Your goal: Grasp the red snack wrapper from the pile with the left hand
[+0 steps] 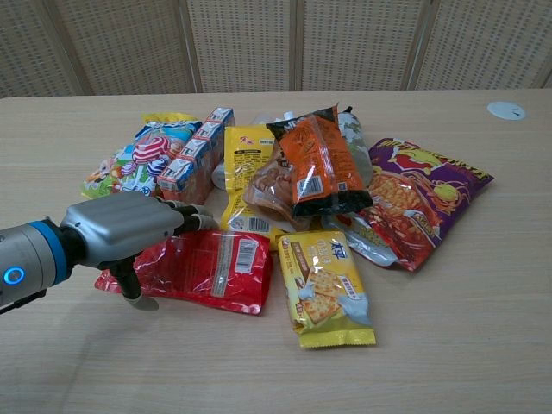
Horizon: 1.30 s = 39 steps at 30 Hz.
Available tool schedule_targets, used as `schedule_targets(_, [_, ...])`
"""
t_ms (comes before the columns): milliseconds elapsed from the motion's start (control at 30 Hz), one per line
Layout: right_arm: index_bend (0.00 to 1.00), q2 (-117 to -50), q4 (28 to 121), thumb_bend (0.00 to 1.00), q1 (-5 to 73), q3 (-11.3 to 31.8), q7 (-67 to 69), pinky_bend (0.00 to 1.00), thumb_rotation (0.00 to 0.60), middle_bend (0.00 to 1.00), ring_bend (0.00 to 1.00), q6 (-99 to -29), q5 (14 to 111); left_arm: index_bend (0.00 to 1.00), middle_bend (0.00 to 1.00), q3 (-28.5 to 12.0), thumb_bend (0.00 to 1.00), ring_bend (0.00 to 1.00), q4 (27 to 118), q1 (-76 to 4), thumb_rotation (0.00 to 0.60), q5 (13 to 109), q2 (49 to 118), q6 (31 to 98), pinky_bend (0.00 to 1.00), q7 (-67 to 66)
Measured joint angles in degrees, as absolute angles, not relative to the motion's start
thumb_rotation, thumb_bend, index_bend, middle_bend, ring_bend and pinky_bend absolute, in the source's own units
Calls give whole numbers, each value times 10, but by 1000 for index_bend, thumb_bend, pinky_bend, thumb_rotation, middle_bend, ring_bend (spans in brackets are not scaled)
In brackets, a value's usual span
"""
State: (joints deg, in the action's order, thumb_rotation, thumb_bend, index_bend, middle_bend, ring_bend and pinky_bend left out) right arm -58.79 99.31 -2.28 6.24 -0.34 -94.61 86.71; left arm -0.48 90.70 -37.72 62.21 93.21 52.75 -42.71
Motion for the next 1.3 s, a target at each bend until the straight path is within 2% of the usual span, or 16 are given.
schedule_targets(67, [0, -588, 993, 0, -23, 63, -3, 0, 481, 0, 0, -947, 867, 414, 302, -2, 20, 426, 899, -378, 600, 622, 941, 532, 536, -431])
schedule_targets(200, [0, -588, 993, 0, -23, 63, -1, 0, 484, 0, 0, -946, 866, 544, 434, 3, 29, 501, 885, -382, 600, 617, 956, 537, 579, -446])
schedule_targets(367, [0, -587, 991, 0, -22, 63, 2, 0, 480, 0, 0, -945, 865, 744, 657, 6, 49, 688, 877, -381, 600, 623, 967, 559, 710, -452])
schedule_targets(433, [0, -587, 991, 0, -22, 63, 3, 0, 483, 0, 0, -944, 865, 862, 788, 5, 63, 796, 876, -379, 600, 633, 969, 567, 790, -446])
schedule_targets(467, [0, -587, 991, 0, -22, 63, 3, 0, 482, 0, 0, -944, 865, 879, 808, 5, 65, 813, 875, -378, 600, 639, 969, 571, 802, -441])
schedule_targets(700, [0, -587, 992, 0, -23, 62, 2, 0, 485, 0, 0, -945, 867, 902, 832, 0, 69, 838, 886, -370, 600, 681, 957, 598, 823, -396])
schedule_targets(1000, [0, -589, 992, 0, -21, 60, -5, 0, 483, 0, 0, -941, 868, 909, 841, -23, 70, 853, 968, -367, 600, 725, 901, 635, 832, -368])
schedule_targets(1100, [0, -590, 994, 0, -21, 59, -7, 0, 481, 0, 0, -942, 870, 911, 846, -37, 69, 856, 1004, -370, 600, 733, 877, 643, 836, -369])
schedule_targets(1300, [0, -589, 994, 0, -21, 60, -6, 0, 481, 0, 0, -942, 869, 912, 850, -91, 69, 856, 1075, -384, 600, 740, 819, 665, 837, -383])
